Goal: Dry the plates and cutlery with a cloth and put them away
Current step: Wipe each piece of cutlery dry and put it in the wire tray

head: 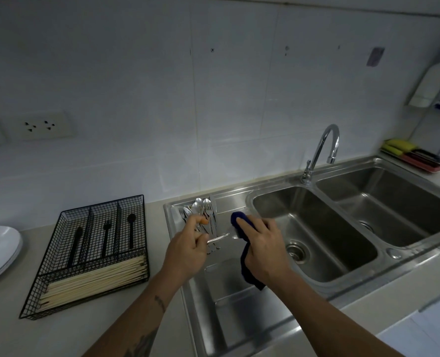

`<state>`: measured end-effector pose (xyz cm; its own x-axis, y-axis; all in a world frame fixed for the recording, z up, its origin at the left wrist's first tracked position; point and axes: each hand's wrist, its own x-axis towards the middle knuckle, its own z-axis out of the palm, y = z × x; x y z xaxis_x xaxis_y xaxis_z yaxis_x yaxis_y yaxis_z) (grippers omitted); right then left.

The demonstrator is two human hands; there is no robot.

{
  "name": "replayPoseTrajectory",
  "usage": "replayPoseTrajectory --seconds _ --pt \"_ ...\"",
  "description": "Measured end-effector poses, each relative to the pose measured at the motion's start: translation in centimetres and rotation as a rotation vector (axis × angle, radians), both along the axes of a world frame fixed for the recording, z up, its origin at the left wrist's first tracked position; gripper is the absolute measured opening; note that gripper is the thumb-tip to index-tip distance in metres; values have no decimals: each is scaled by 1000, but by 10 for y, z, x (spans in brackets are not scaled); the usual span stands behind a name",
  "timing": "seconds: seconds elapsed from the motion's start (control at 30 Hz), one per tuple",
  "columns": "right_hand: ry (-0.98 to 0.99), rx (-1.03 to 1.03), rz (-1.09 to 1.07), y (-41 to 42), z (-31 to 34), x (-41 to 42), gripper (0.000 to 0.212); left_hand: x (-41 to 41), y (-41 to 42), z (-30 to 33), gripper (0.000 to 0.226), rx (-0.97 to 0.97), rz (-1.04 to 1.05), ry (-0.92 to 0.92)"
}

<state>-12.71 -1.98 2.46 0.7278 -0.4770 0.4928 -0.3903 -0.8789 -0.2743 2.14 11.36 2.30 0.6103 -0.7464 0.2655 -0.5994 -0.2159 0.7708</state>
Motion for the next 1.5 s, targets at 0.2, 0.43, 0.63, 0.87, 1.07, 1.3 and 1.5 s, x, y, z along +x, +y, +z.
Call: replayPoseTrajectory --seconds 0.2,0.43,0.63,0.87,1.07,1.3,1.5 --pt "-39 37 112 -3 4 -9 64 -5 2 0 20 -66 30 45" --pt "-172 249 47 -6 7 -7 59 -16 -3 4 33 142 -85 -73" --pt "-148 288 83 8 -2 -7 61 -34 -27 7 32 272 -44 -172" --pt "-198 378 -116 -6 -2 -28 62 -37 -47 17 20 68 226 216" --pt "-181 348 -108 -5 -1 -26 61 -30 -62 38 23 -141 374 678" --pt "-149 207 -41 10 2 -7 64 -30 -63 36 24 -180 451 793" --pt "20 42 46 7 -11 0 71 -25 -48 42 32 -254 379 1062"
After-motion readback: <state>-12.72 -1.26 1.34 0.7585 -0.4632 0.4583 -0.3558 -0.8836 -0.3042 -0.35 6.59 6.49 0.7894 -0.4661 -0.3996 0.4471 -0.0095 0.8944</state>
